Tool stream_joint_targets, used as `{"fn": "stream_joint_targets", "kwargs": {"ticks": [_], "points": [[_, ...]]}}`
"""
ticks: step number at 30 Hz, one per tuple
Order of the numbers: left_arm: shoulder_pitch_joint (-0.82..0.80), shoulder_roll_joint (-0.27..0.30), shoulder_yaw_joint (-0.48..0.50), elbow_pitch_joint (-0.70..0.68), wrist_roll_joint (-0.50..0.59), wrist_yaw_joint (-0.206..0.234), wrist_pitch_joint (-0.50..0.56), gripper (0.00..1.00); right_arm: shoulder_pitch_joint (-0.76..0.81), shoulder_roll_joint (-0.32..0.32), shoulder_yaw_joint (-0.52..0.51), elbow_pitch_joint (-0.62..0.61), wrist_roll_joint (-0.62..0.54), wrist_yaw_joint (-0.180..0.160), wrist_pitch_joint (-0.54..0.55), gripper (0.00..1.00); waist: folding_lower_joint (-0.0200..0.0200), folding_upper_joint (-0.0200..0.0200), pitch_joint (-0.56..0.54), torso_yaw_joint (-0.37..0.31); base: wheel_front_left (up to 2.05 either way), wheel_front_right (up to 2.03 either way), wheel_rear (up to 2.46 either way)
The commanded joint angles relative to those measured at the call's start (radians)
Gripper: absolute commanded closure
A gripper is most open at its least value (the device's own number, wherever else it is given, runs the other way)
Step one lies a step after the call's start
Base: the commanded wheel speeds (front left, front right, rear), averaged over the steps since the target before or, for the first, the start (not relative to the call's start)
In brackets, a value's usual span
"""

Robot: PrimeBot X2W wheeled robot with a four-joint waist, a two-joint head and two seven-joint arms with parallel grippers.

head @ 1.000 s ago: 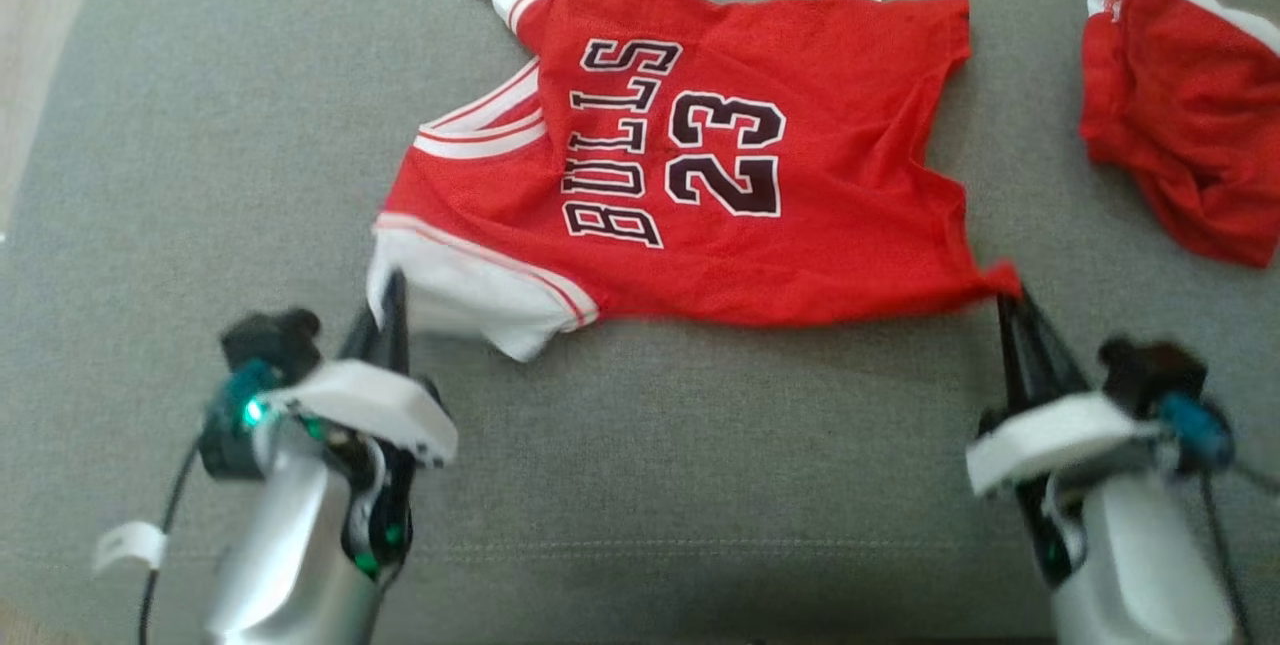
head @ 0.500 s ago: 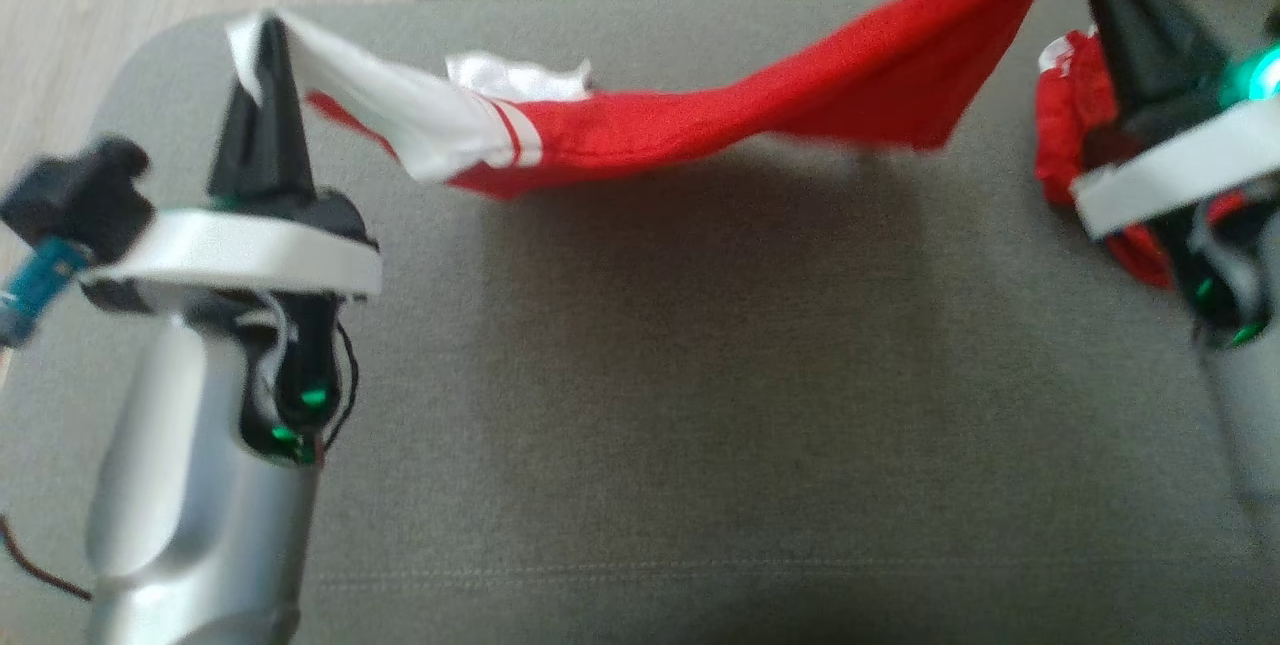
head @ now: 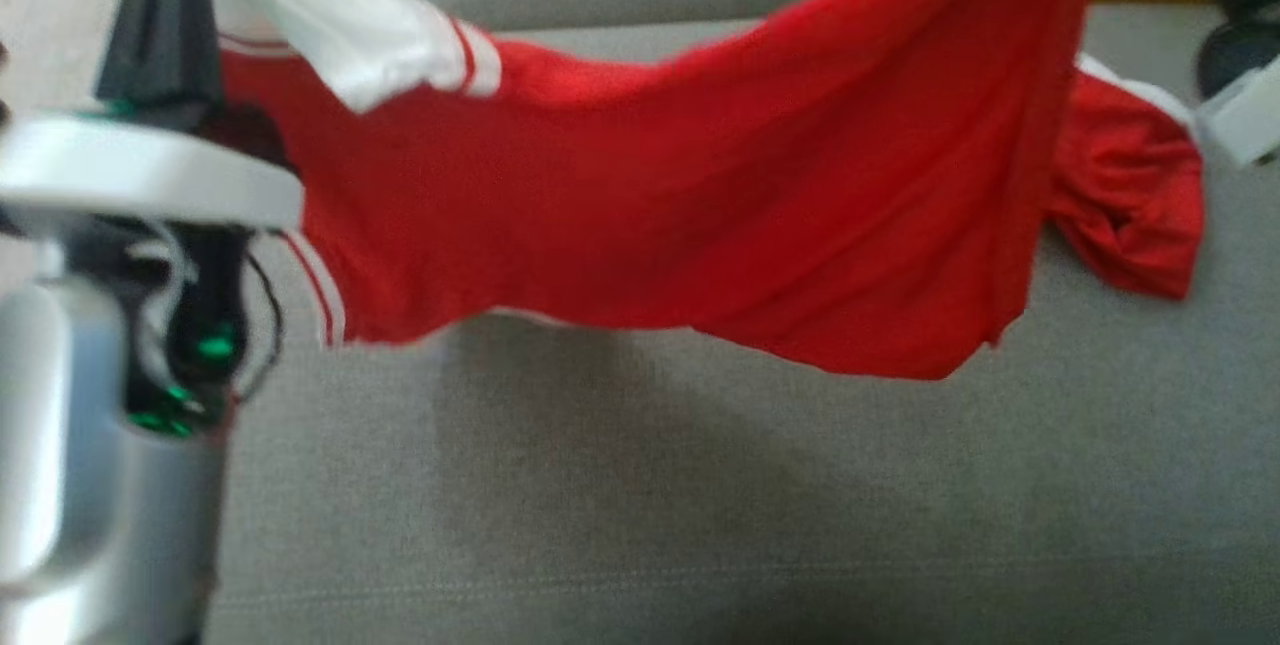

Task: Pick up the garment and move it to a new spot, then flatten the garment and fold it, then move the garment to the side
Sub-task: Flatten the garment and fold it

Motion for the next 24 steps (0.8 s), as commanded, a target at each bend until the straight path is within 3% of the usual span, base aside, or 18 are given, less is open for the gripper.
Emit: {"fn": "stream_joint_targets", "kwargs": {"ticks": [1,6,11,14,17,21,24], "points": [[-0.102,0.054,0.047,-0.043,0.003,0.006,0.036,1.0,-0.026,-0.02,-0.019,-0.042,0.006,0.006,0.04,1.0,0.0,-0.0001,0.031,-0.001,0.0,0.0,0.0],[-0.285,0.083,0.037,0.008,-0.044,0.002,0.194,1.0,-0.133,0.02,-0.085,-0.018,0.031,0.006,0.144,1.0,0.0,-0.0001,0.168,0.007,0.0,0.0,0.0],[-0.604,0.078,0.037,0.215,-0.069,-0.003,0.265,1.0,-0.414,0.113,-0.103,0.137,-0.018,0.006,0.155,1.0,0.0,-0.0001,0.348,0.013,0.0,0.0,0.0],[-0.823,0.075,0.052,0.361,-0.043,-0.002,0.201,1.0,-0.625,0.184,-0.129,0.276,-0.118,0.006,0.029,1.0,0.0,-0.0001,0.435,0.02,0.0,0.0,0.0],[-1.0,0.06,0.077,0.476,-0.011,0.0,0.056,1.0,-0.789,0.252,-0.163,0.412,-0.216,0.006,-0.169,1.0,0.0,-0.0001,0.486,0.032,0.0,0.0,0.0],[-1.12,0.039,0.097,0.597,-0.002,-0.028,-0.116,1.0,-0.889,0.315,-0.204,0.565,-0.273,0.006,-0.405,1.0,0.0,-0.0001,0.508,0.048,0.0,0.0,0.0],[-1.13,0.029,0.081,0.675,-0.003,-0.075,-0.174,1.0,-0.891,0.333,-0.213,0.658,-0.271,0.006,-0.498,1.0,0.0,-0.0001,0.518,0.063,0.0,0.0,0.0]]}}
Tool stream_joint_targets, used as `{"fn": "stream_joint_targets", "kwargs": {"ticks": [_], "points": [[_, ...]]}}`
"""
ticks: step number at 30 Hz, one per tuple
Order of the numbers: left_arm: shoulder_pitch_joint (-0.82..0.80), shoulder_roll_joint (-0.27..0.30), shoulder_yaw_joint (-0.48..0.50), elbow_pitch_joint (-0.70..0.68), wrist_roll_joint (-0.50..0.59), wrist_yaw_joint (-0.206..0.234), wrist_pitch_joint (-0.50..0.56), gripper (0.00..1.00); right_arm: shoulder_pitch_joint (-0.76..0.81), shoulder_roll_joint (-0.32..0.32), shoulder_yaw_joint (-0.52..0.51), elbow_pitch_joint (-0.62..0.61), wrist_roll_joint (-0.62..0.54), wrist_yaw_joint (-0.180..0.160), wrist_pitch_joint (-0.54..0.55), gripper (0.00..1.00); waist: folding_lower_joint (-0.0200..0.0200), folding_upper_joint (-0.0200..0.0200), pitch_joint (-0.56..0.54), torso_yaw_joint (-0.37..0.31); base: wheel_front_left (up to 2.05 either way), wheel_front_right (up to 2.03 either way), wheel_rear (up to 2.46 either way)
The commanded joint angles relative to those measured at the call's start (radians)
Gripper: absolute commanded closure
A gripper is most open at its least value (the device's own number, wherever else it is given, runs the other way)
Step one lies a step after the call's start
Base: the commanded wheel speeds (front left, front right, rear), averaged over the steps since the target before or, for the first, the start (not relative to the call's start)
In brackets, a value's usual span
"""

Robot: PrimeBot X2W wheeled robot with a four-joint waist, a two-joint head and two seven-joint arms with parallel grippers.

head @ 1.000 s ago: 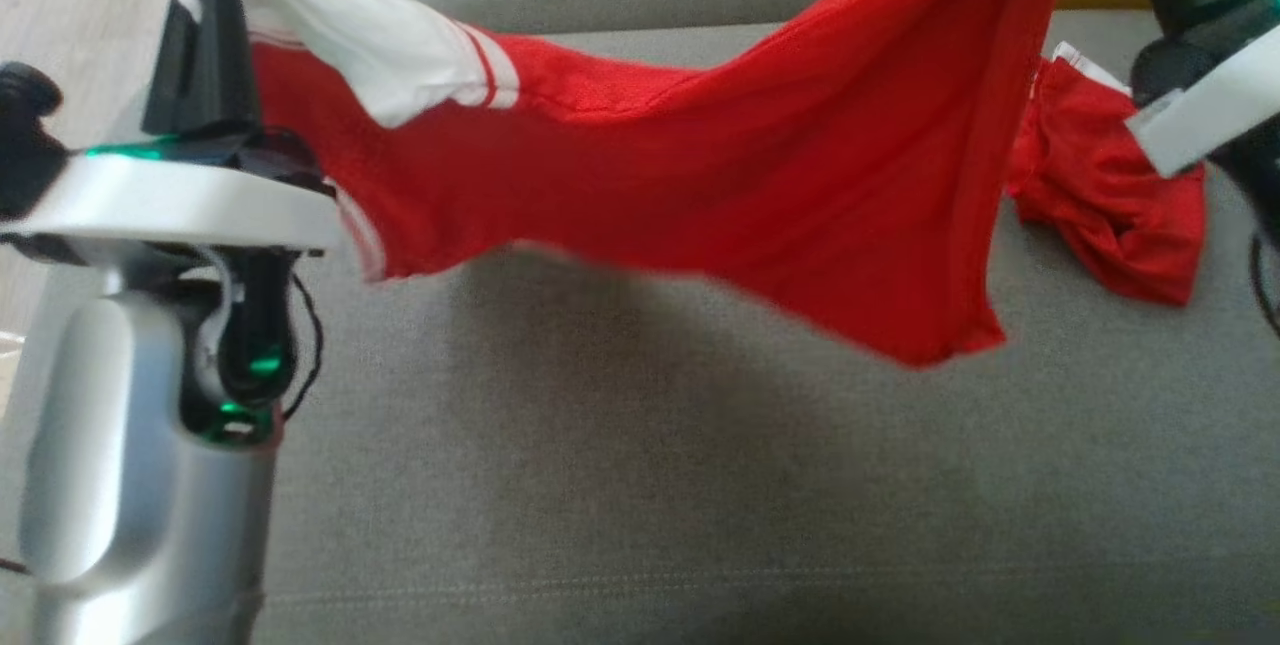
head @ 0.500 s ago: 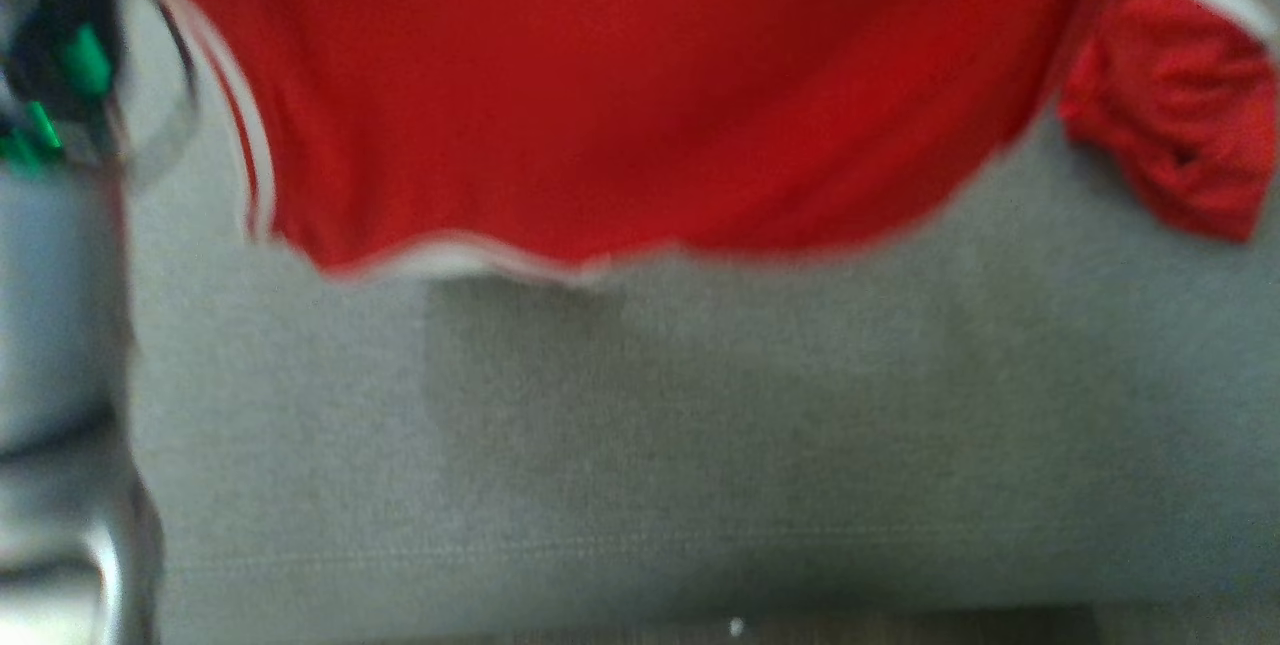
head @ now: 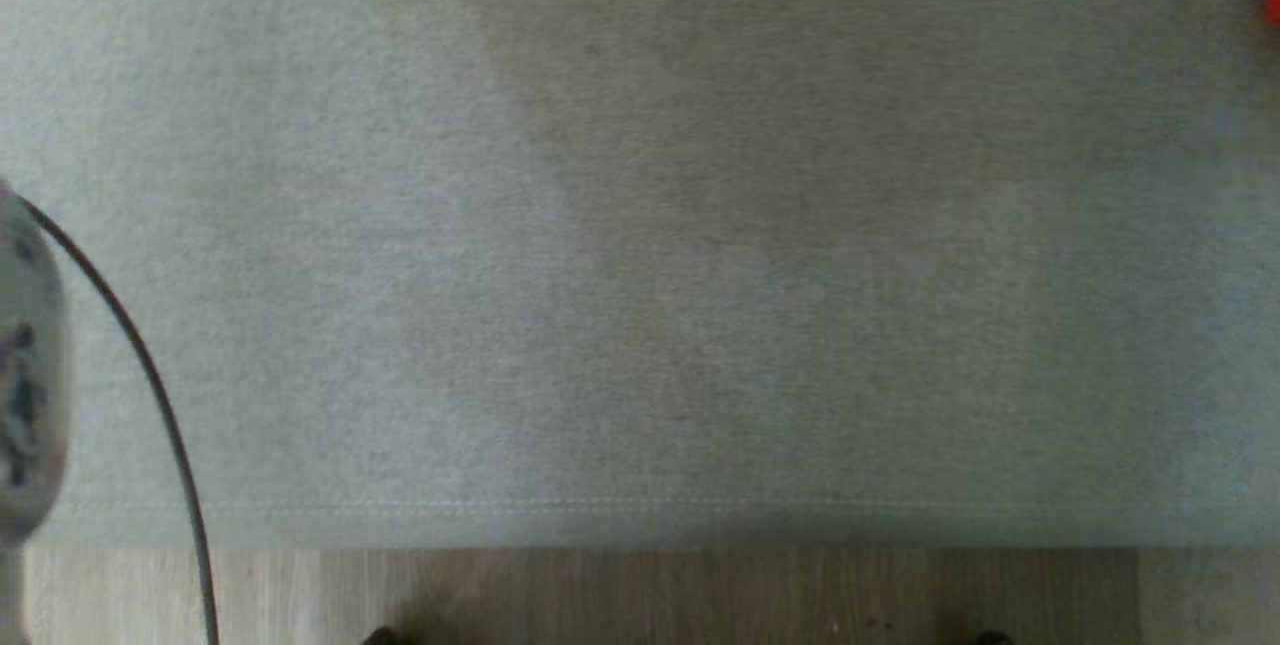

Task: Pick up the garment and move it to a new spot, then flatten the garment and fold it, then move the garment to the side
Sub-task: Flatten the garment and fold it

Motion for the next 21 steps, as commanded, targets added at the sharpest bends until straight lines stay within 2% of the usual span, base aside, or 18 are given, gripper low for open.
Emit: {"fn": "stream_joint_targets", "kwargs": {"ticks": [1,4,7,12,17,21], "points": [[-0.006,0.039,-0.005,0.0,-0.001,-0.024,-0.014,1.0,-0.003,0.026,-0.01,0.004,0.019,0.006,-0.023,1.0,-0.0006,0.0001,0.016,0.023,0.0,0.0,0.0],[0.068,0.024,-0.03,0.054,-0.008,-0.067,-0.035,1.0,0.062,0.033,-0.015,0.073,0.081,0.006,-0.039,1.0,-0.0006,0.0001,0.012,0.038,0.0,0.0,0.0],[0.191,0.01,-0.065,0.091,0.0,-0.101,-0.057,1.0,0.166,0.052,-0.018,0.111,0.203,0.006,-0.014,1.0,-0.0006,0.0001,-0.008,0.052,0.0,0.0,0.0],[0.433,0.0,-0.128,0.137,0.018,-0.145,-0.083,1.0,0.385,0.072,-0.041,0.133,0.453,0.006,0.147,1.0,-0.0006,0.0001,-0.061,0.069,0.0,0.0,0.0],[0.606,0.003,-0.152,0.169,0.012,-0.164,-0.094,1.0,0.541,0.044,-0.038,0.142,0.541,0.006,0.245,1.0,-0.0006,0.0001,-0.113,0.077,0.0,0.0,0.0],[0.762,0.031,-0.18,0.196,0.017,-0.178,-0.099,1.0,0.653,0.041,-0.083,0.225,0.609,0.006,0.331,1.0,-0.0006,0.0001,-0.181,0.069,0.0,0.0,0.0]]}}
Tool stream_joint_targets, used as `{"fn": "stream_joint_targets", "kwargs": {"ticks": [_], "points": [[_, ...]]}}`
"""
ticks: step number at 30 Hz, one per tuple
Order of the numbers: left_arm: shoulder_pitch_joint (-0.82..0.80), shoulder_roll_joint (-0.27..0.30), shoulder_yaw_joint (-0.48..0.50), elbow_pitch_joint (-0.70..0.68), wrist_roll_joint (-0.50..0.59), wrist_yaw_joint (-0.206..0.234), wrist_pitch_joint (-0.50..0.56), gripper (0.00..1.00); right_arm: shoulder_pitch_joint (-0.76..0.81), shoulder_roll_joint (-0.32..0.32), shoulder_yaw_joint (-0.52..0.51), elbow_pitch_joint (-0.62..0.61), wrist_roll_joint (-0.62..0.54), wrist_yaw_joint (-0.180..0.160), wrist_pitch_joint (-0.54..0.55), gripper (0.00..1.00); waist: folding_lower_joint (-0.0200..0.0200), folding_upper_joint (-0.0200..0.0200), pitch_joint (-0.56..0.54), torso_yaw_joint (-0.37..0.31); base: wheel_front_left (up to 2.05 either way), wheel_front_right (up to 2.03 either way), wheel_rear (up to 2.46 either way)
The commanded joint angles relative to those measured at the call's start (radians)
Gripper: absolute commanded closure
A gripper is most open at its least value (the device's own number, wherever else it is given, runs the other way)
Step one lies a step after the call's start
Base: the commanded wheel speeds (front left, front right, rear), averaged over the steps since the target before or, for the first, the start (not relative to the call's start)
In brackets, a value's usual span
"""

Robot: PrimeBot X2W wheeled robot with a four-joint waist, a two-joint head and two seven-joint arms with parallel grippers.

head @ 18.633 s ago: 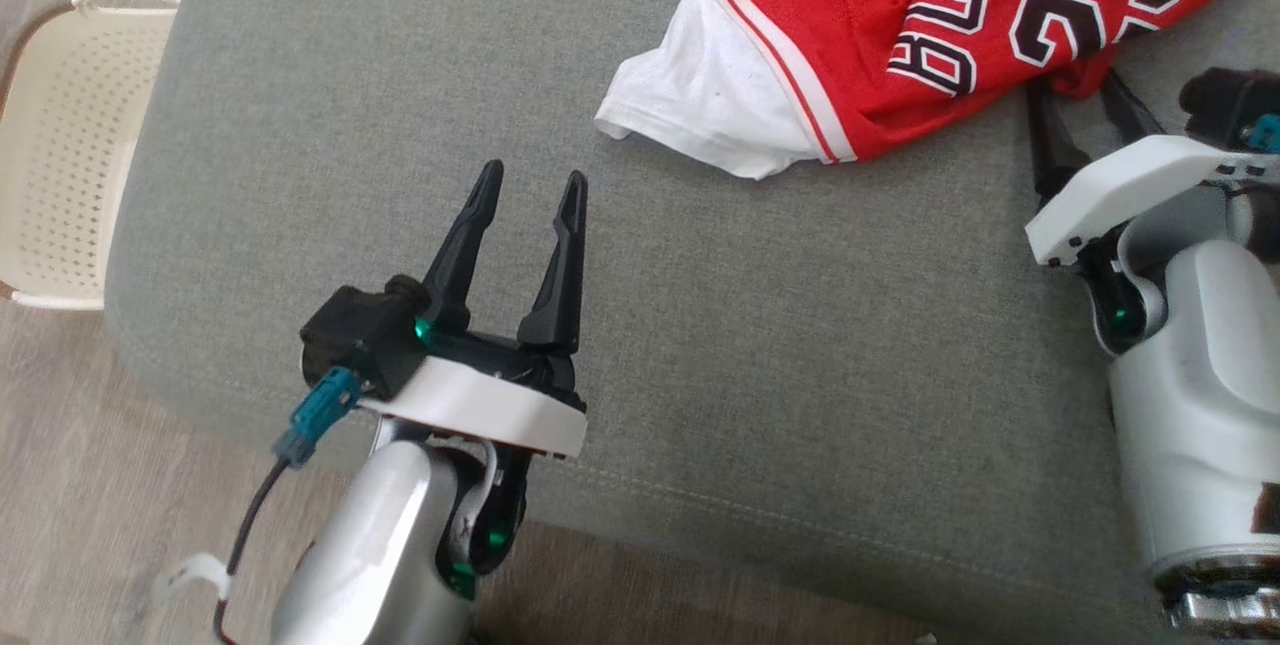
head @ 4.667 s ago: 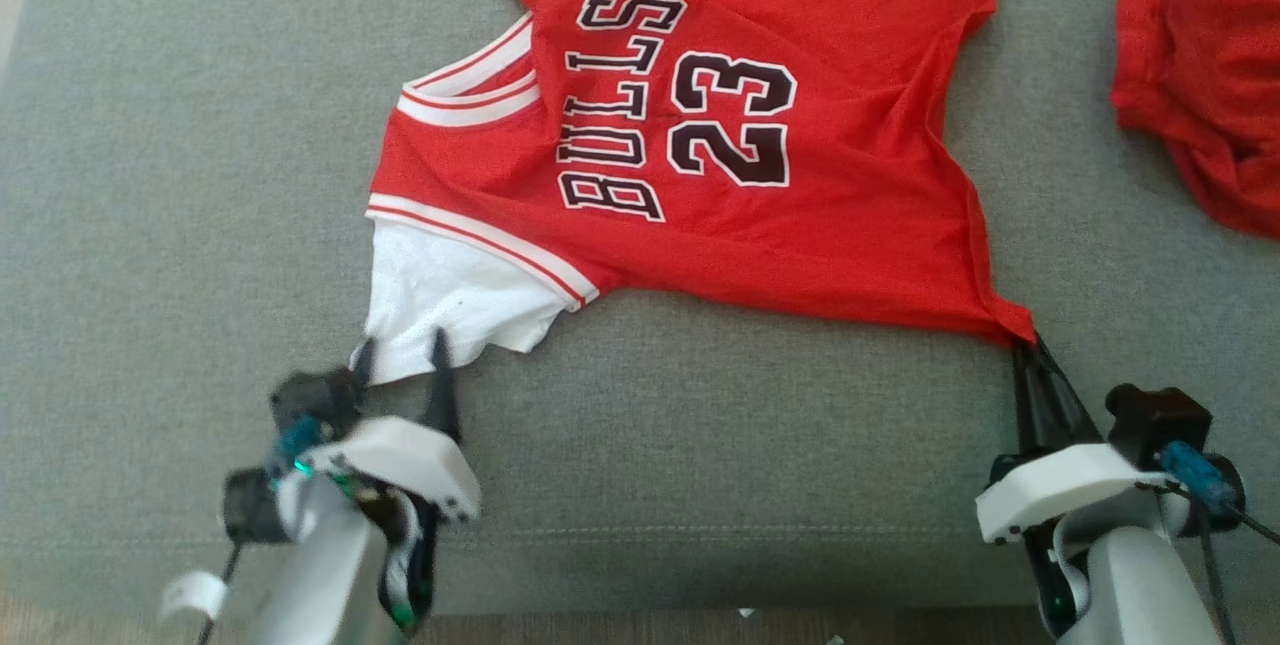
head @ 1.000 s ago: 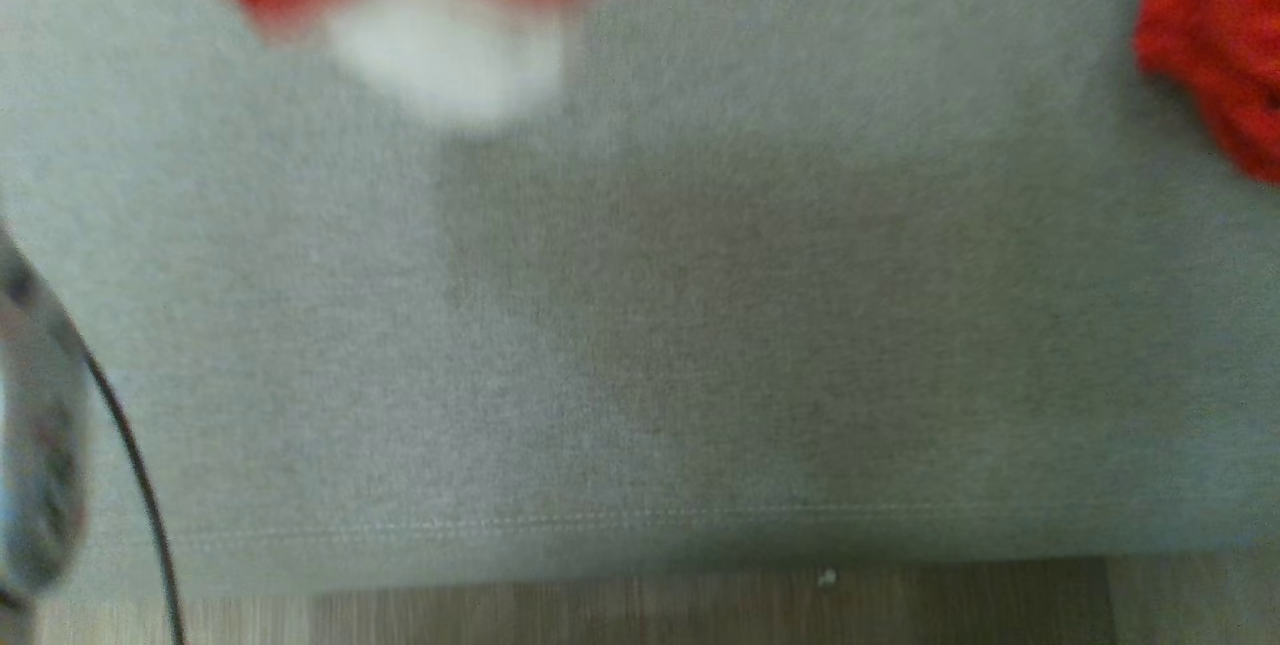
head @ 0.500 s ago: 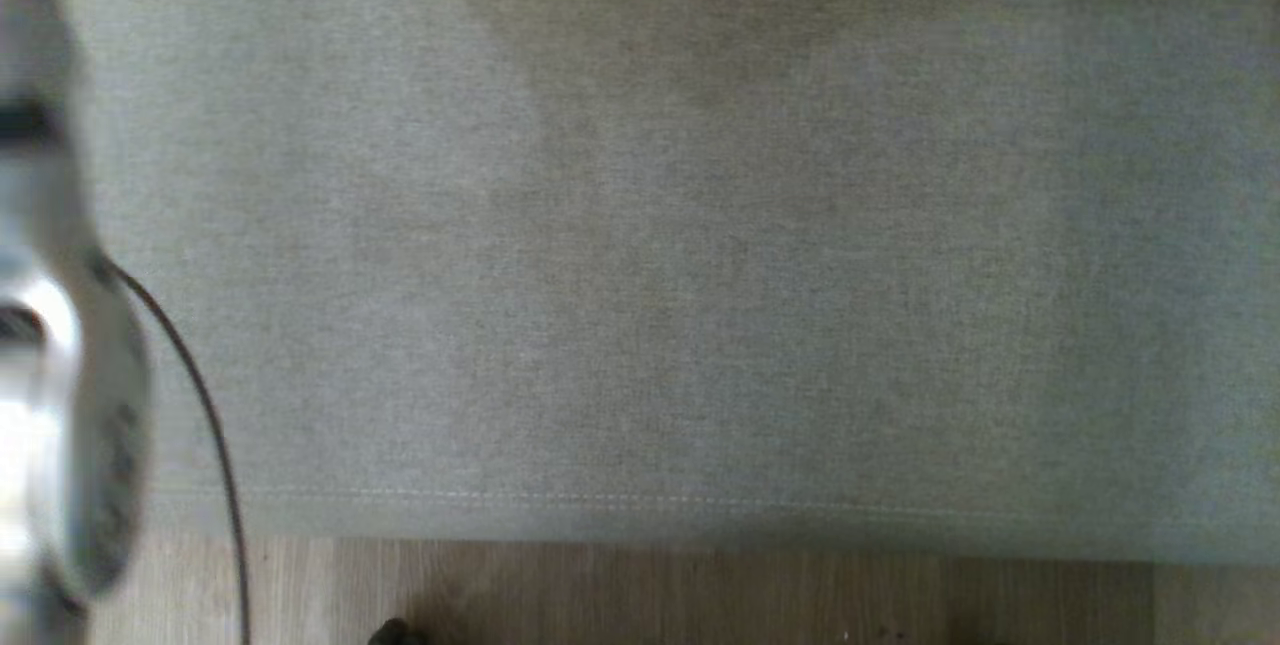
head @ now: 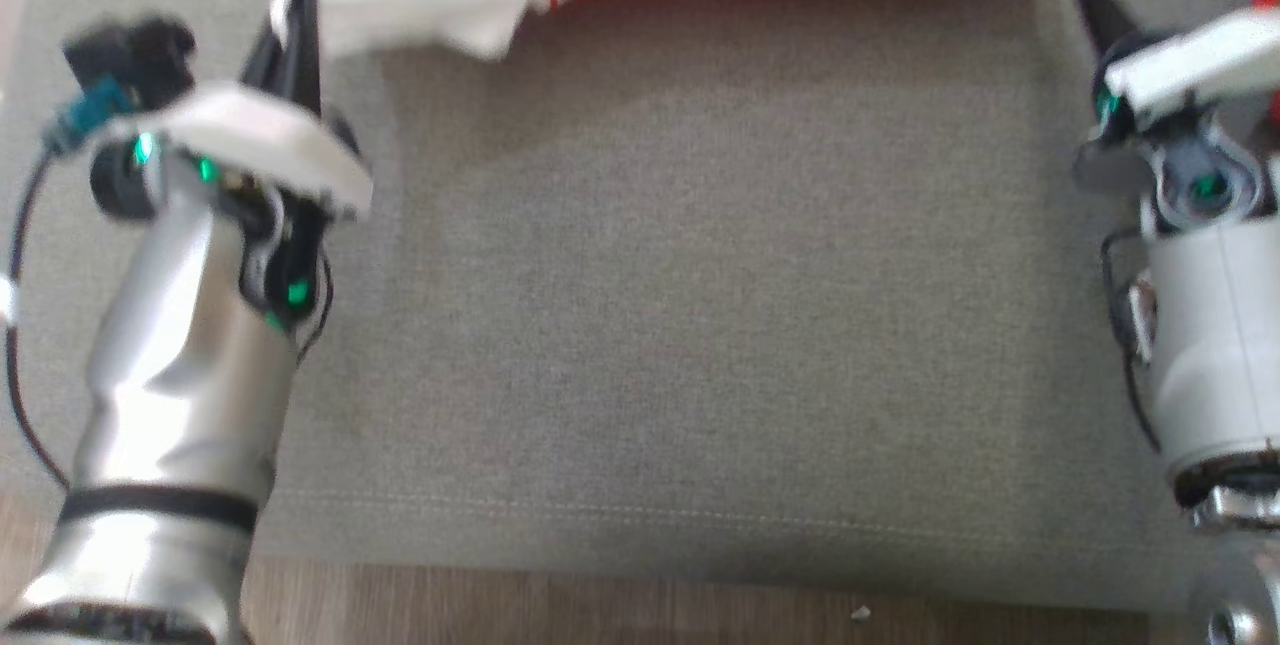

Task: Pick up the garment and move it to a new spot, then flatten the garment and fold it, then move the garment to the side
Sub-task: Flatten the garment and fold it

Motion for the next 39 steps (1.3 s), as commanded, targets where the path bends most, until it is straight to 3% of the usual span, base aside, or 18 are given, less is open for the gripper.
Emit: {"fn": "stream_joint_targets", "kwargs": {"ticks": [1,11,23,29,39], "points": [[-0.015,0.055,0.027,-0.026,0.006,-0.004,-0.015,1.0,-0.012,0.009,0.006,-0.028,0.014,0.007,0.006,1.0,0.0001,0.0,-0.029,-0.006,0.0,0.0,0.0],[0.156,0.108,-0.045,-0.048,0.04,-0.018,0.002,1.0,0.097,-0.001,0.067,-0.058,-0.04,0.007,0.027,1.0,0.0001,0.0,-0.088,-0.011,0.0,0.0,0.0],[0.285,0.165,-0.117,-0.102,0.031,-0.032,0.051,1.0,0.231,-0.1,0.187,-0.129,-0.132,0.007,0.112,1.0,0.0001,0.0,-0.134,-0.017,0.0,0.0,0.0],[0.348,0.213,-0.151,-0.149,-0.025,-0.036,0.127,1.0,0.307,-0.157,0.254,-0.189,-0.142,0.007,0.231,1.0,0.0001,0.0,-0.168,-0.026,0.0,0.0,0.0],[0.455,0.351,-0.25,-0.348,-0.206,-0.038,0.258,1.0,0.404,-0.229,0.298,-0.289,-0.132,0.007,0.382,1.0,0.0001,0.0,-0.215,-0.024,0.0,0.0,0.0]]}}
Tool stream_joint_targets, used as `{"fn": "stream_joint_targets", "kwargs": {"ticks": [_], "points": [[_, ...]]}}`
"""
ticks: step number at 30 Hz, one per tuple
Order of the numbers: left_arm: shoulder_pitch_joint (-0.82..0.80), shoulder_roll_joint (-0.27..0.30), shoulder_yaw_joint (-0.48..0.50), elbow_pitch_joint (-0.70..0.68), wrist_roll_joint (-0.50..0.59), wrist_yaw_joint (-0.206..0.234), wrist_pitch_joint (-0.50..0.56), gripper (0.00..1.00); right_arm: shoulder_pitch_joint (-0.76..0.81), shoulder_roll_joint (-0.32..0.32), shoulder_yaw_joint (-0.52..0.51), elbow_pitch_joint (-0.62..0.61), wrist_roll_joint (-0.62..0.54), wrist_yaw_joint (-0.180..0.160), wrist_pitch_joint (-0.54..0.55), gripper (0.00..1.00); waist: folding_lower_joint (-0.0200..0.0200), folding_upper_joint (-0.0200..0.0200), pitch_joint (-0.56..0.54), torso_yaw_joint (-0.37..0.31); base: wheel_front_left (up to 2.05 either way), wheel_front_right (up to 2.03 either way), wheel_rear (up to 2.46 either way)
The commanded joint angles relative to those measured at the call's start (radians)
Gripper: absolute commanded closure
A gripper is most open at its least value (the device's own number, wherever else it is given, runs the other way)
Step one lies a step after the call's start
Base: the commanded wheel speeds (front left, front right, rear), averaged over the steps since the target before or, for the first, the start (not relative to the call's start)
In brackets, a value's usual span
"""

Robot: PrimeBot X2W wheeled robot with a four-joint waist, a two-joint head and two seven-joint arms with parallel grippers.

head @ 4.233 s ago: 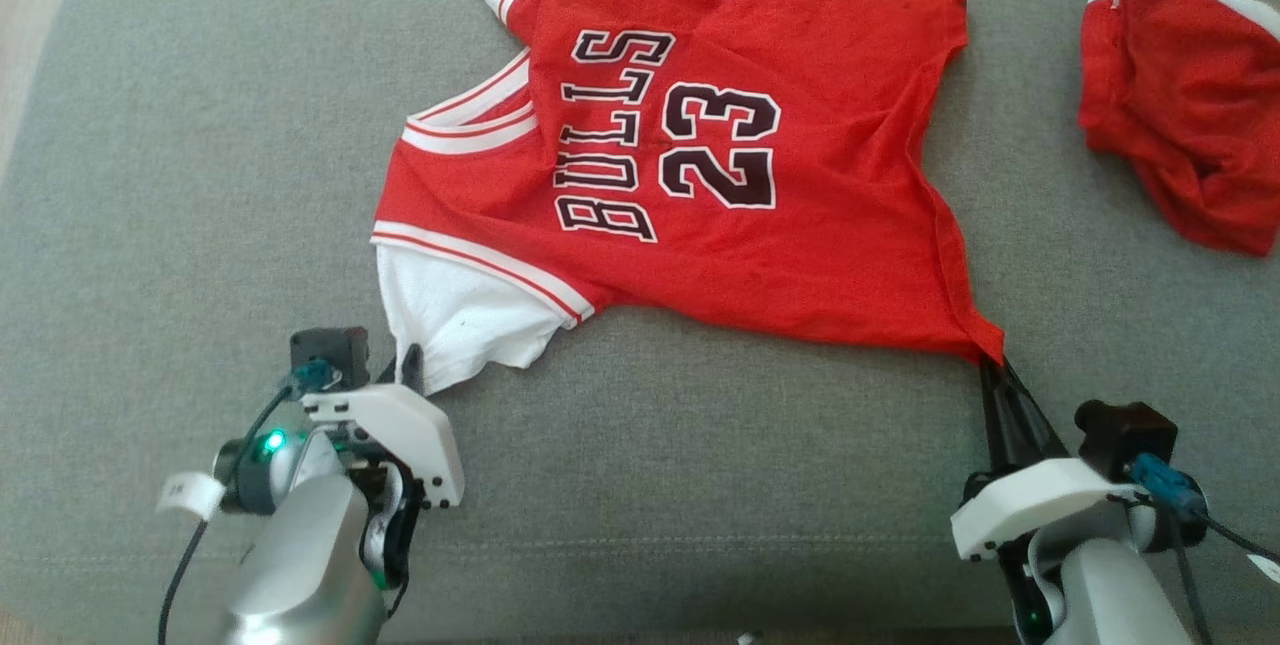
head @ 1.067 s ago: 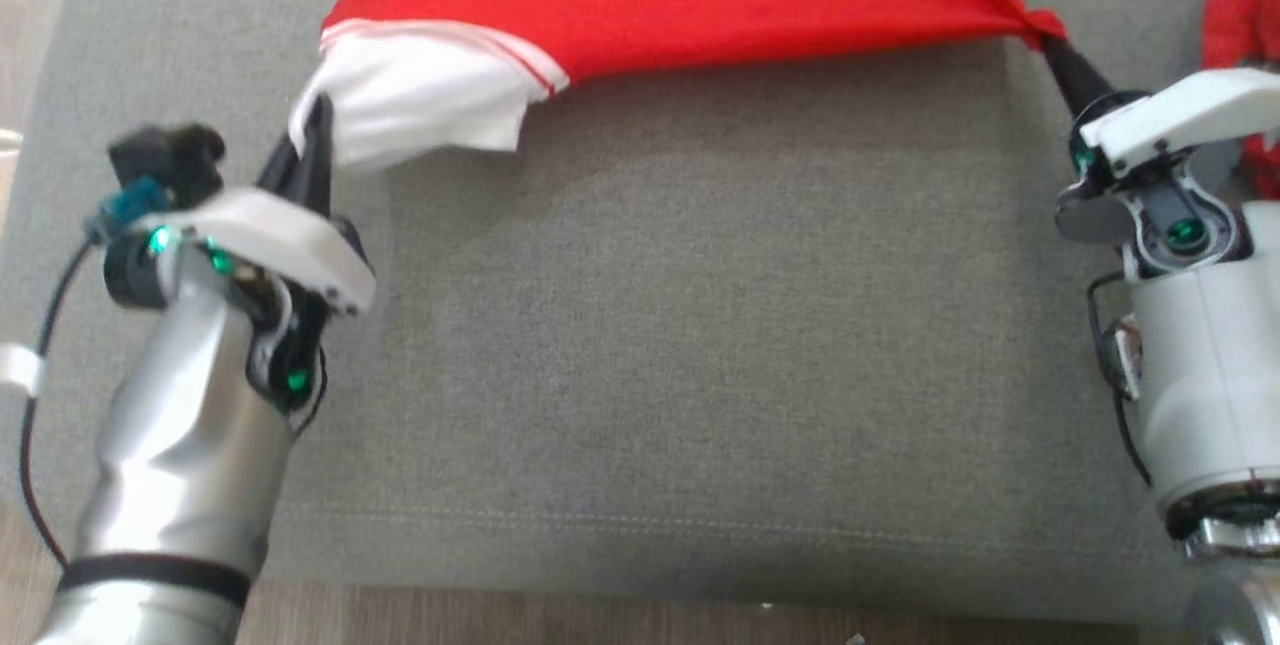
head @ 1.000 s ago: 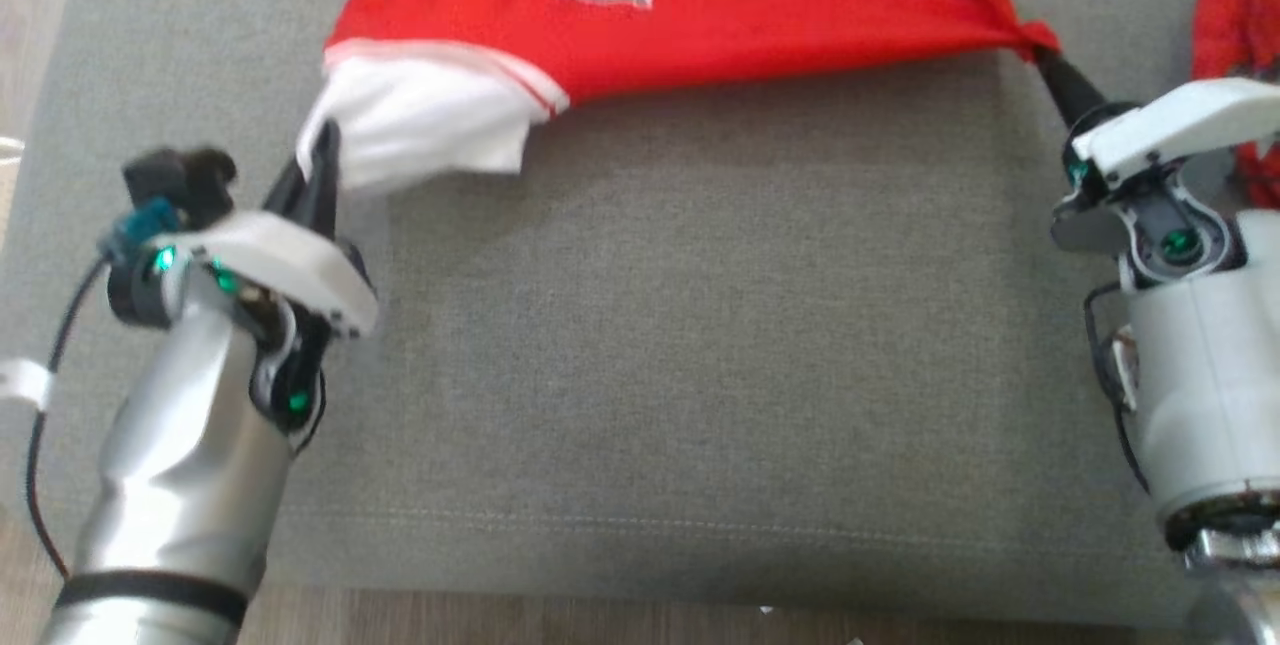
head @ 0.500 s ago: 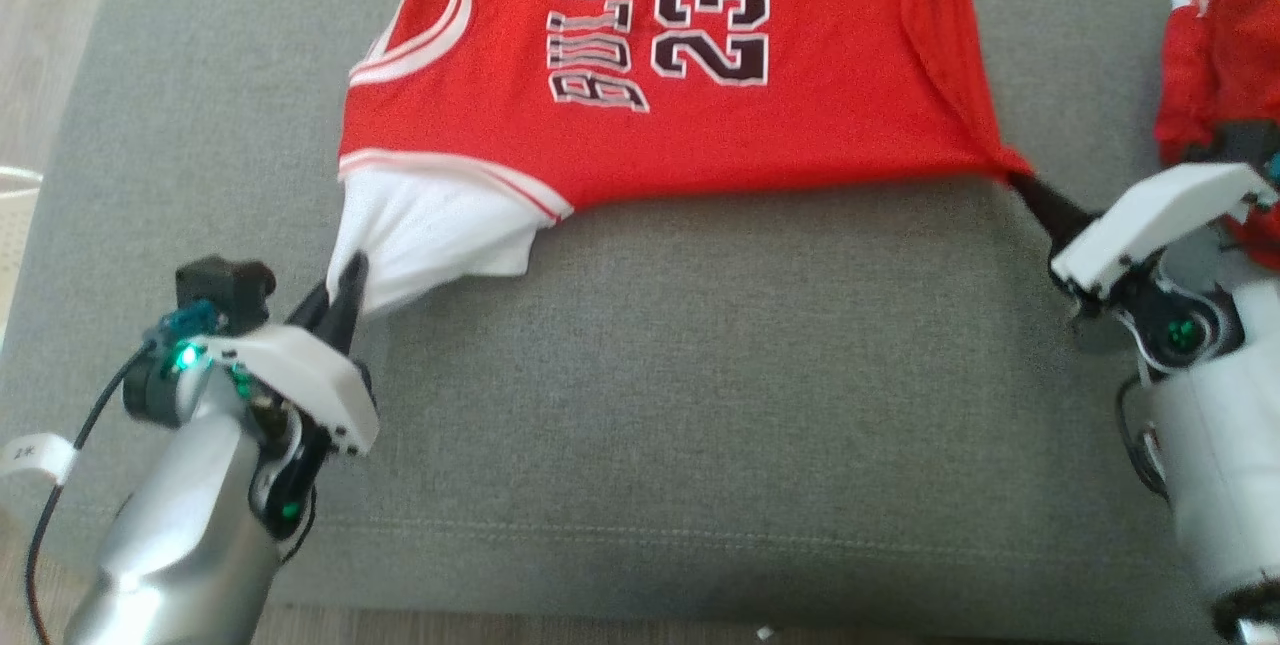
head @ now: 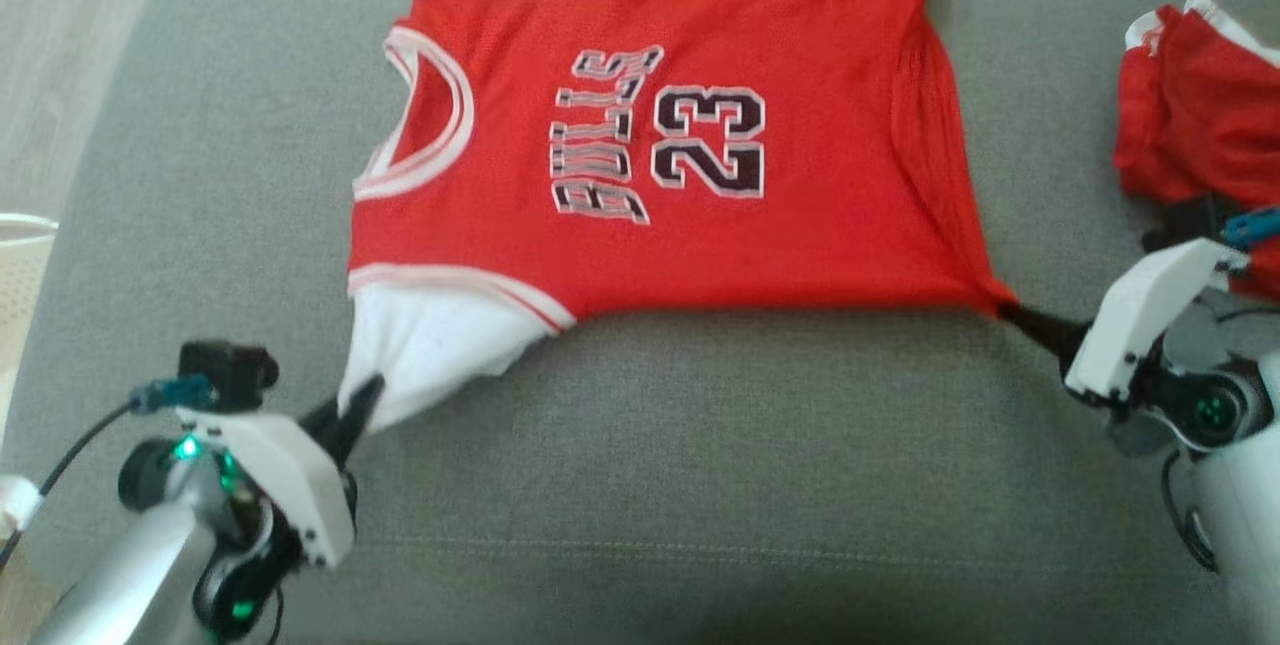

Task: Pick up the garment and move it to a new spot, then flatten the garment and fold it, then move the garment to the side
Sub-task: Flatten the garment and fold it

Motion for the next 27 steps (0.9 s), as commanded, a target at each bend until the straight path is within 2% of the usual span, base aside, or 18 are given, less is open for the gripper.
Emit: {"fn": "stream_joint_targets", "kwargs": {"ticks": [1,8,16,22,27], "points": [[-0.014,0.066,0.026,-0.046,-0.024,0.001,0.012,1.0,0.014,-0.027,0.012,-0.041,0.003,0.007,0.018,1.0,0.0001,0.0,-0.01,0.002,0.0,0.0,0.0],[0.058,0.21,-0.039,-0.194,-0.159,0.001,0.101,1.0,0.102,-0.057,0.022,-0.111,0.031,0.007,0.173,1.0,0.0001,0.0,-0.054,0.007,0.0,0.0,0.0],[0.132,0.332,-0.092,-0.326,-0.291,0.001,0.19,1.0,0.194,-0.09,-0.004,-0.202,0.025,0.007,0.315,1.0,0.0001,0.0,-0.092,-0.001,0.0,0.0,0.0],[0.161,0.395,-0.101,-0.394,-0.355,0.001,0.227,1.0,0.256,-0.088,-0.053,-0.28,0.015,0.007,0.412,1.0,0.0001,0.0,-0.101,-0.006,0.0,0.0,0.0],[0.145,0.415,-0.08,-0.419,-0.367,0.001,0.222,1.0,0.244,-0.052,-0.127,-0.344,-0.011,0.007,0.424,1.0,0.0001,0.0,-0.091,-0.012,0.0,0.0,0.0]]}}
